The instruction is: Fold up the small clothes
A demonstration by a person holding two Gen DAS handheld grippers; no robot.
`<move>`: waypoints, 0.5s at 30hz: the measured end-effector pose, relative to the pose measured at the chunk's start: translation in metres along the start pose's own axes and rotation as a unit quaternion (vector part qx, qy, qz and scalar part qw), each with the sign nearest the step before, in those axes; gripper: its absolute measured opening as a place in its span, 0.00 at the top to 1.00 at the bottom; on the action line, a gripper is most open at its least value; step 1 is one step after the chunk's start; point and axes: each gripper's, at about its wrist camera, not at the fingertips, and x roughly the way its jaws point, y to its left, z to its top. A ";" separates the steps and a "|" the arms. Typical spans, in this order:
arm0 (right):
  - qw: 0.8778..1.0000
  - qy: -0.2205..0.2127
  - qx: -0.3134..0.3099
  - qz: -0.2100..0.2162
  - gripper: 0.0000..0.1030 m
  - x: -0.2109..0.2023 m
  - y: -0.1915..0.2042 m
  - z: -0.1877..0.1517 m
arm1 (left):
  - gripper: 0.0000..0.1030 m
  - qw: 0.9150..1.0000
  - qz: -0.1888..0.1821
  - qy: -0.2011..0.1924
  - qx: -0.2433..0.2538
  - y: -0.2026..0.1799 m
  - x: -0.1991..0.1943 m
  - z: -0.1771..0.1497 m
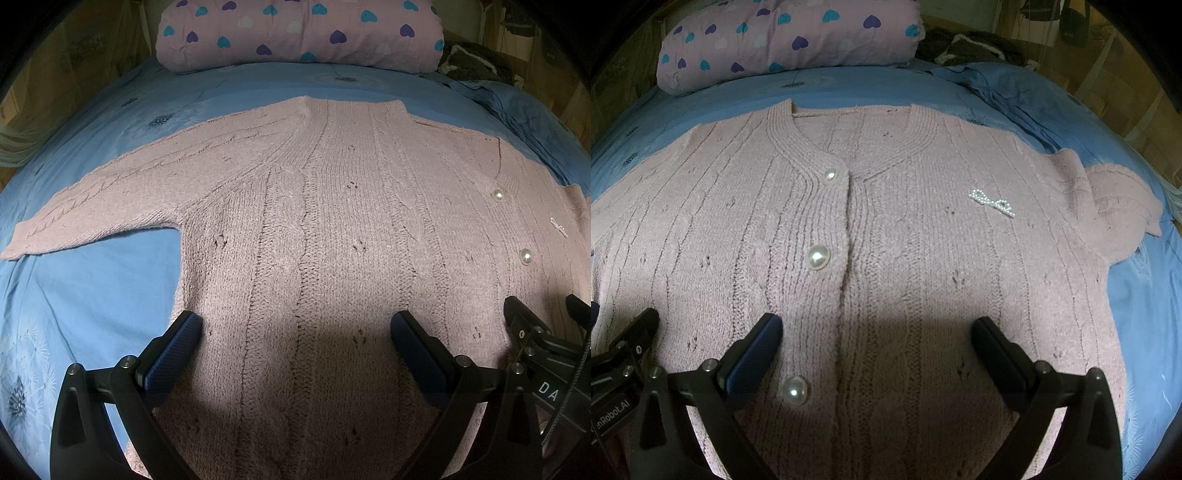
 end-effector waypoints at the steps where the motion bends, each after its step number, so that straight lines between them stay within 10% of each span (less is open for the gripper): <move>1: 1.000 0.000 0.000 0.000 0.00 0.000 0.000 0.000 | 0.14 1.000 0.000 0.000 0.000 0.000 0.000 0.000; 15: 1.000 0.000 0.007 0.013 0.00 0.002 -0.002 -0.001 | 0.14 1.000 -0.009 -0.002 -0.004 0.005 -0.002 0.001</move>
